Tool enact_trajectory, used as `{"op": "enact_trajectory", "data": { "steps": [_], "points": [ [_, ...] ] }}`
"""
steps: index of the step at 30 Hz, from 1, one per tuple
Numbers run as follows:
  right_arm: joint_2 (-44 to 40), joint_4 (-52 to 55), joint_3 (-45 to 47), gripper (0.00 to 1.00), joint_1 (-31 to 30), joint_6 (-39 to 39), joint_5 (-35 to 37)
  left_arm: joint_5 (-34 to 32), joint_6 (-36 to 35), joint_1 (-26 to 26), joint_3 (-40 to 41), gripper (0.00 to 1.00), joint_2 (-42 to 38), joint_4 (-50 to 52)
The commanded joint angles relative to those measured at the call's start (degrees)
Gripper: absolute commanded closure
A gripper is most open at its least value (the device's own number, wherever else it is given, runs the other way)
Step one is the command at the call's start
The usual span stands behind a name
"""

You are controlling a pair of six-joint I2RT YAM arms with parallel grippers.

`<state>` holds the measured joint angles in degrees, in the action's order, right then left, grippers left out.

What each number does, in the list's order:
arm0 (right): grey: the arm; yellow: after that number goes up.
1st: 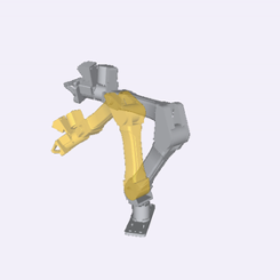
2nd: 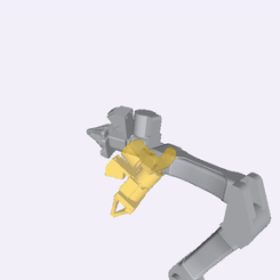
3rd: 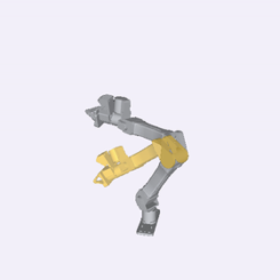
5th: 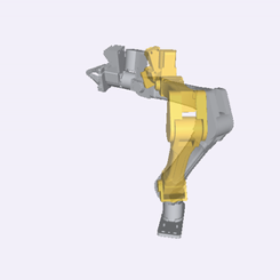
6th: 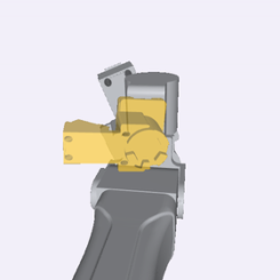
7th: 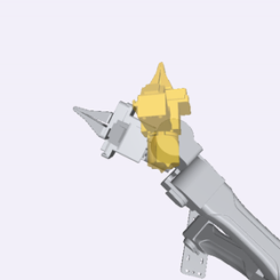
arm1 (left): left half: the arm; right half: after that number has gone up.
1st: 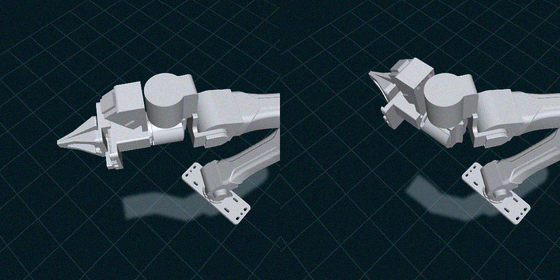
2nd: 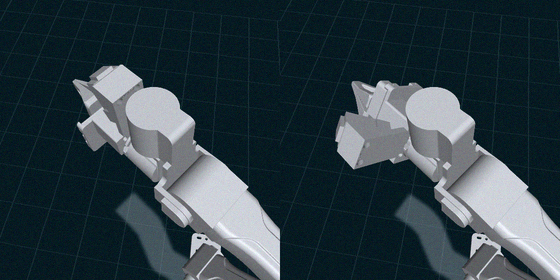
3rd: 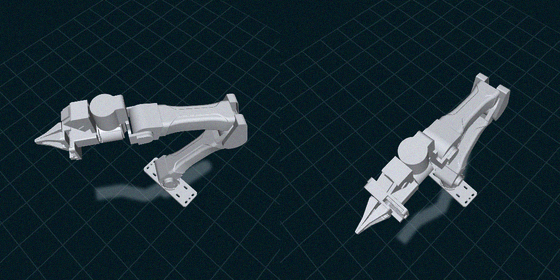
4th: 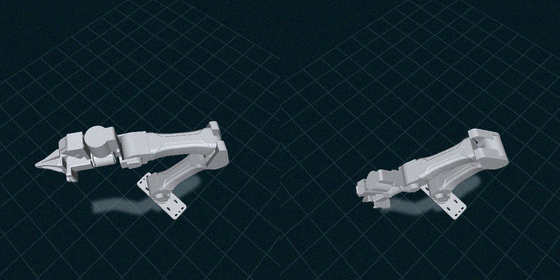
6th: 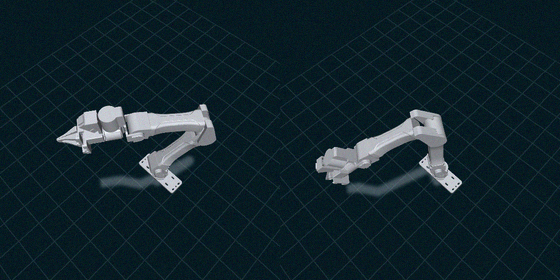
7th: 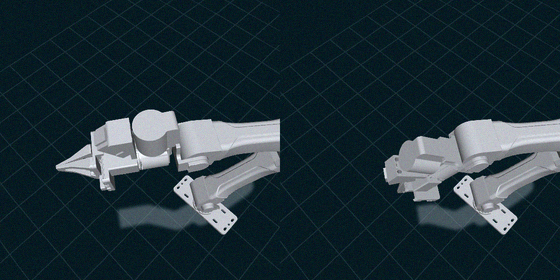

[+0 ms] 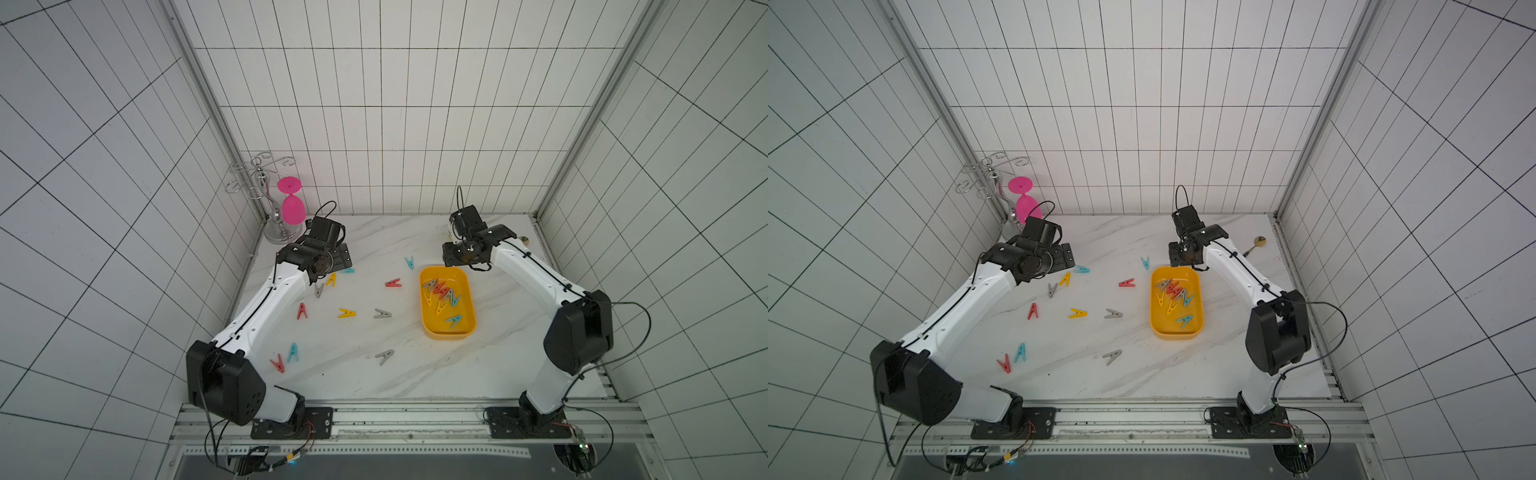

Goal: Put the clothespins into the storage box
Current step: Pick up the clothespin from the center of the board.

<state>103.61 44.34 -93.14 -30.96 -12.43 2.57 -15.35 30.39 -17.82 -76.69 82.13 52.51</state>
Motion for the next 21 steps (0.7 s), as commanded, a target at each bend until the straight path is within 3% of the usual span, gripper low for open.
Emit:
{"op": "enact_trajectory", "data": {
  "steps": [1,9,21],
  "points": [
    [6.66,4.74,-8.08,0.46,-1.81,2.94,1.80,-0.02,-0.25,0.42,0.92,0.02,-1.36,-0.35],
    [21.58,7.93,-23.71,0.43,-3.96,6.90,5.23,-0.21,-0.59,0.62,2.18,0.02,-1.27,-0.49],
    [32.86,7.12,-32.18,0.41,-5.65,9.54,2.32,-0.03,-0.77,0.64,2.64,0.02,-0.65,-0.13]
  ]
}}
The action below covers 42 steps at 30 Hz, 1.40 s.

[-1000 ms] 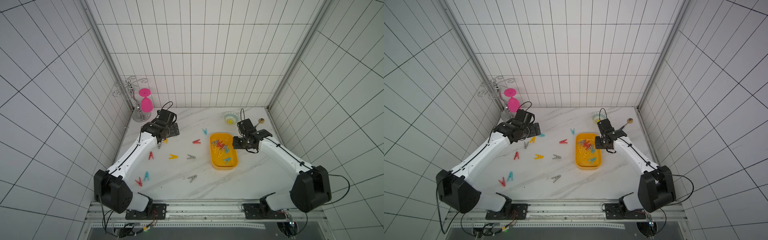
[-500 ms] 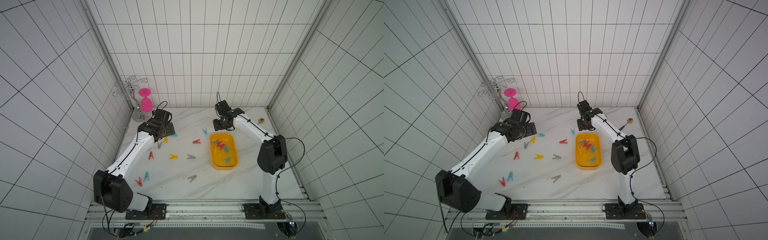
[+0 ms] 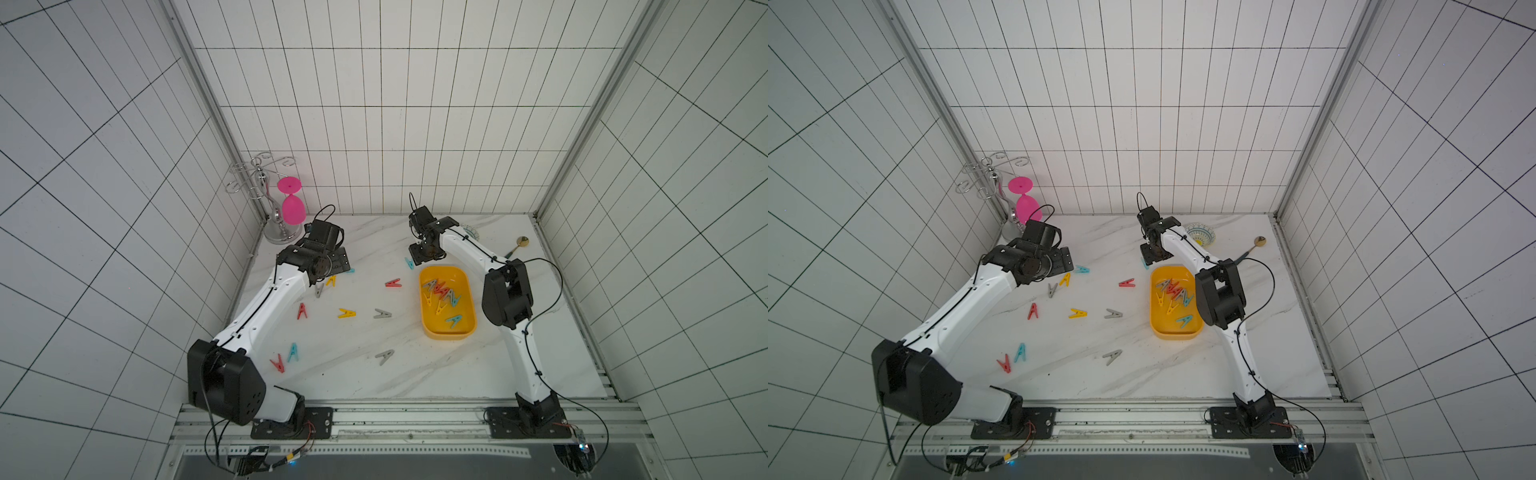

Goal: Put the clothespins into the storage box
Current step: Pick up the clothespin from the center of the board.

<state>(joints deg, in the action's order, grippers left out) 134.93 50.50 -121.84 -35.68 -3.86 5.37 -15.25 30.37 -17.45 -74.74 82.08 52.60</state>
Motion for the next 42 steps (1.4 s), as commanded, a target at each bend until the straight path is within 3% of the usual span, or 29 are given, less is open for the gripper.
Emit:
{"op": "enact_trajectory", "data": {
  "steps": [1,25,33,42],
  "points": [
    [1.77,0.62,-3.58,0.41,-1.02,0.96,-0.85,-0.12,-0.75,0.23,0.72,0.02,-0.47,-0.23],
    [9.32,-1.13,-7.92,0.44,-1.94,0.43,-0.84,0.39,-1.31,1.45,1.24,0.02,-1.17,-0.40],
    [11.05,-1.37,-7.93,0.50,-2.16,0.38,0.50,1.23,-1.56,2.31,1.58,0.02,-2.28,-0.46],
    [8.70,-3.77,-4.96,0.65,-2.42,0.39,0.75,1.53,-1.47,2.77,2.30,0.02,-2.71,-0.59]
  ]
}}
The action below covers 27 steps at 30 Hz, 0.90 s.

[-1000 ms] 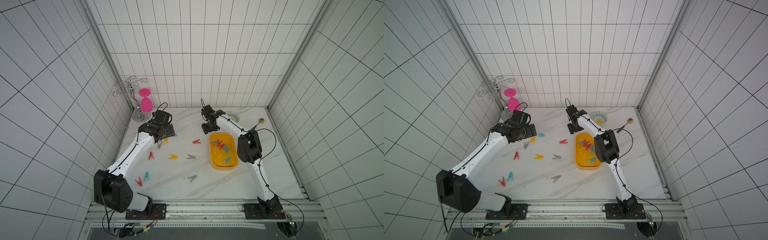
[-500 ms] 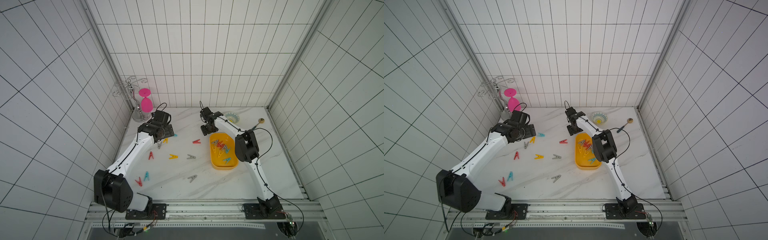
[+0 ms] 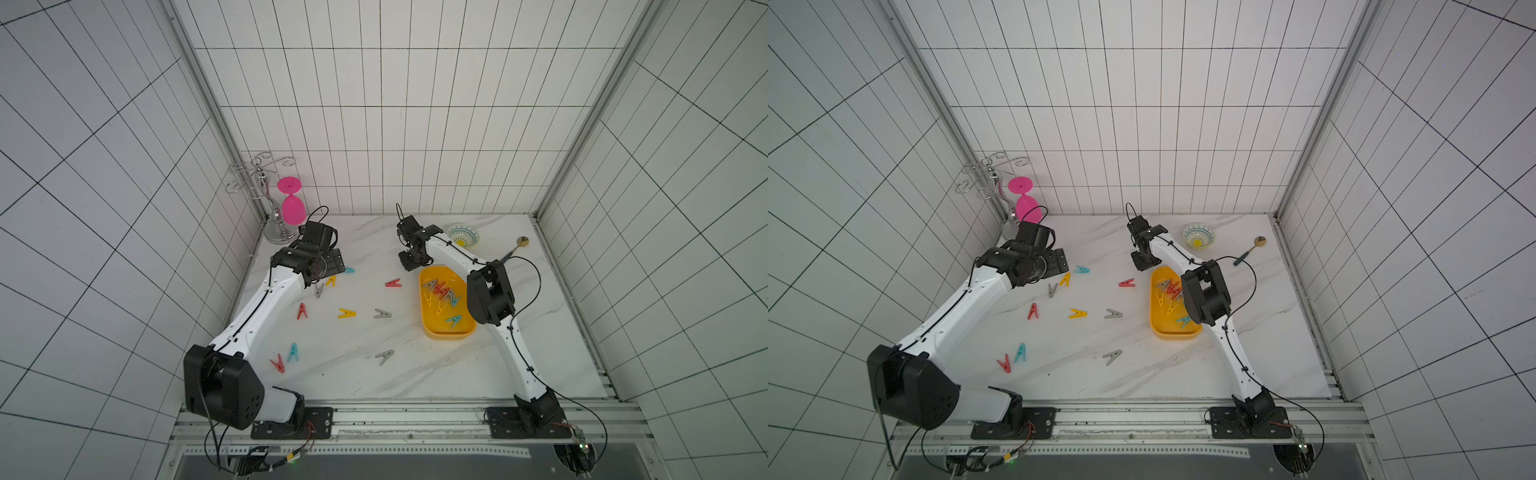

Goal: Put the clothespins into the storage box
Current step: Pick up the clothespin from the center of the board, then place the clothespin in the storage box.

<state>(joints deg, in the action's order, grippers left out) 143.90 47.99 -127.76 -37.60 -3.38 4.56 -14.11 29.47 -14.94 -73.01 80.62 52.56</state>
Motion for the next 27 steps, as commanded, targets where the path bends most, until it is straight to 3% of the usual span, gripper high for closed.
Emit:
{"op": "enact_trajectory", "data": {
  "steps": [1,9,17,22,27],
  "points": [
    [-1.03,-2.06,1.76,0.66,-0.45,-0.20,1.27,0.40,-0.51,0.26,0.61,0.02,-1.31,-0.59],
    [-6.39,-5.72,5.19,0.76,-0.40,-1.14,-0.76,0.36,-0.52,0.45,0.94,0.02,-1.63,-0.57],
    [-16.11,-7.93,9.61,0.77,-0.38,-2.13,-1.29,0.40,-0.65,1.12,1.12,0.02,-2.33,-0.45],
    [-28.58,-7.02,21.30,0.77,0.02,-4.51,-0.38,0.72,-0.60,1.97,1.46,0.02,-2.80,-0.74],
    [-41.12,-6.32,39.21,0.77,0.69,-10.20,-1.82,1.88,-0.47,2.28,1.39,0.02,-2.66,-1.59]
  ]
}}
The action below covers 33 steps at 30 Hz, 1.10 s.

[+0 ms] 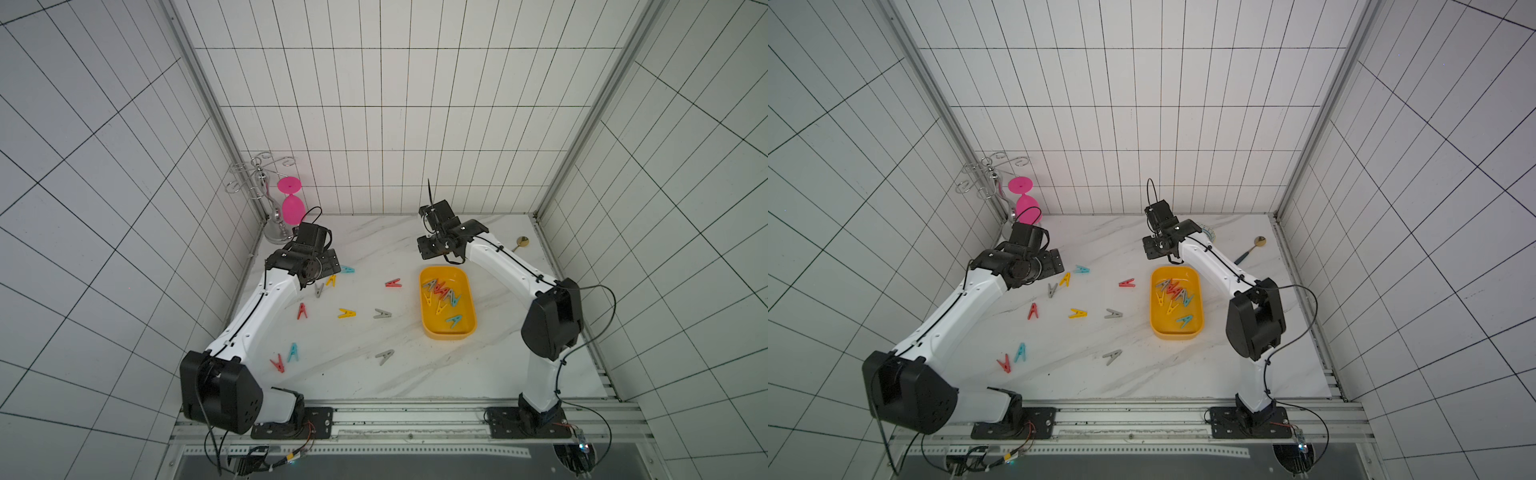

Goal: Put the clothespins into the storage box
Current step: Place the clothespin in the storage box.

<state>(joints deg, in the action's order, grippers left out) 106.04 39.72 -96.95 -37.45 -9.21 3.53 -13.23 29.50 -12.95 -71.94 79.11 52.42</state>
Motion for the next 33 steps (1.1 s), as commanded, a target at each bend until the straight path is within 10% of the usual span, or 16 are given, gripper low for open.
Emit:
{"op": "enact_trajectory", "data": {
  "steps": [1,13,33],
  "points": [
    [-4.84,1.95,11.45,0.77,0.43,-5.35,-1.02,1.31,-0.49,0.28,0.21,0.02,-1.06,-1.45],
    [-16.84,-0.44,37.98,0.77,-0.29,-11.69,-1.17,5.53,-0.67,0.29,-0.30,0.02,-0.63,-0.04],
    [-7.72,-2.87,37.79,0.66,-1.73,-12.59,1.05,5.46,-1.66,-3.96,-0.22,0.02,-1.67,0.84]
  ]
}}
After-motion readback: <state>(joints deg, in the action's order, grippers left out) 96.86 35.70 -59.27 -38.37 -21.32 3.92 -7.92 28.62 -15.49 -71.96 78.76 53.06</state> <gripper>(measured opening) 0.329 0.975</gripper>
